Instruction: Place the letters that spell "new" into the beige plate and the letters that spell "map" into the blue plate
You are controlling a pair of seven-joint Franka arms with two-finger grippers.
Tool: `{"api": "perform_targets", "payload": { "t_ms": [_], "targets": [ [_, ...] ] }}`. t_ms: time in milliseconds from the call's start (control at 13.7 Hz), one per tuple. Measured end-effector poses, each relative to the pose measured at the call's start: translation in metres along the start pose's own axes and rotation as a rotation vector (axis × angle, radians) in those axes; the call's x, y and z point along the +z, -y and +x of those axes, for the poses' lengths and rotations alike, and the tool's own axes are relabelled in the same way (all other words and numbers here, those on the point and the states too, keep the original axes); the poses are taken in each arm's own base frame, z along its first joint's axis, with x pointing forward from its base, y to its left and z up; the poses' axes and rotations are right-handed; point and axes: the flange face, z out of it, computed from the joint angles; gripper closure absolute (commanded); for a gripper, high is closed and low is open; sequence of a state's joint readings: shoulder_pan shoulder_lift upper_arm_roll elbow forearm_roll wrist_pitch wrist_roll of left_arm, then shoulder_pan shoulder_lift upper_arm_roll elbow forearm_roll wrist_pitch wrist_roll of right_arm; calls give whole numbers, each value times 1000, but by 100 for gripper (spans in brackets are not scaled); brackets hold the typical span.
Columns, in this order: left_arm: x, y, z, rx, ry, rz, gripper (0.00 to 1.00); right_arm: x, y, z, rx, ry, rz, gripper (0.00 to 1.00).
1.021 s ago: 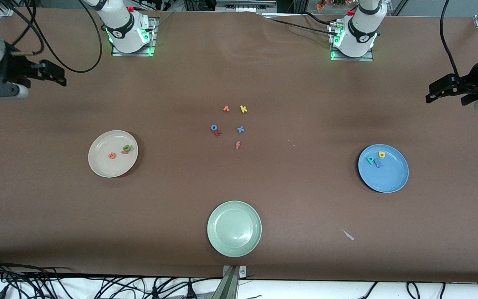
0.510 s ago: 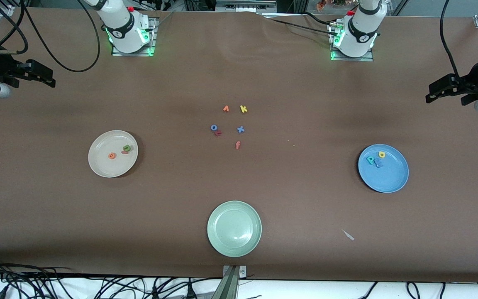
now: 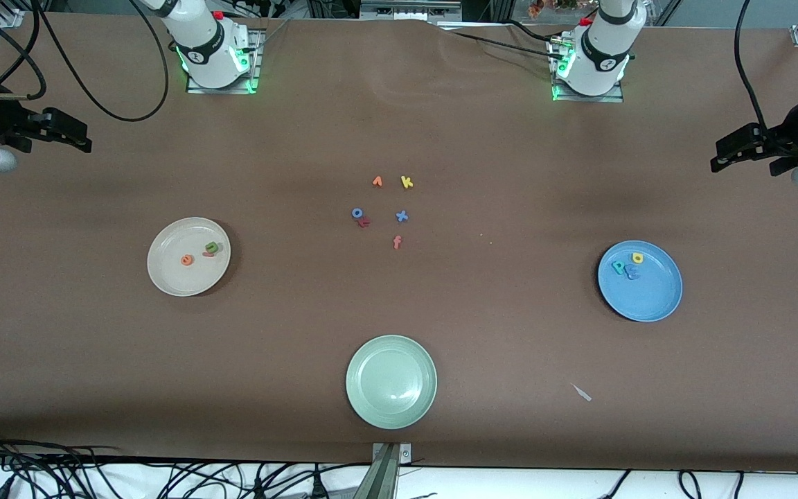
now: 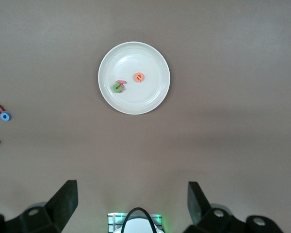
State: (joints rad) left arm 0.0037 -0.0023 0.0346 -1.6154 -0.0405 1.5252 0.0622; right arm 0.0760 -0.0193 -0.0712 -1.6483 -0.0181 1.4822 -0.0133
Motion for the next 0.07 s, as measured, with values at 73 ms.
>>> {"api": "perform_targets", "payload": {
  "t_ms": [73],
  "targets": [
    [0,0,0,0,0,0,0,1,0,1,1,2,0,0]
  ]
}}
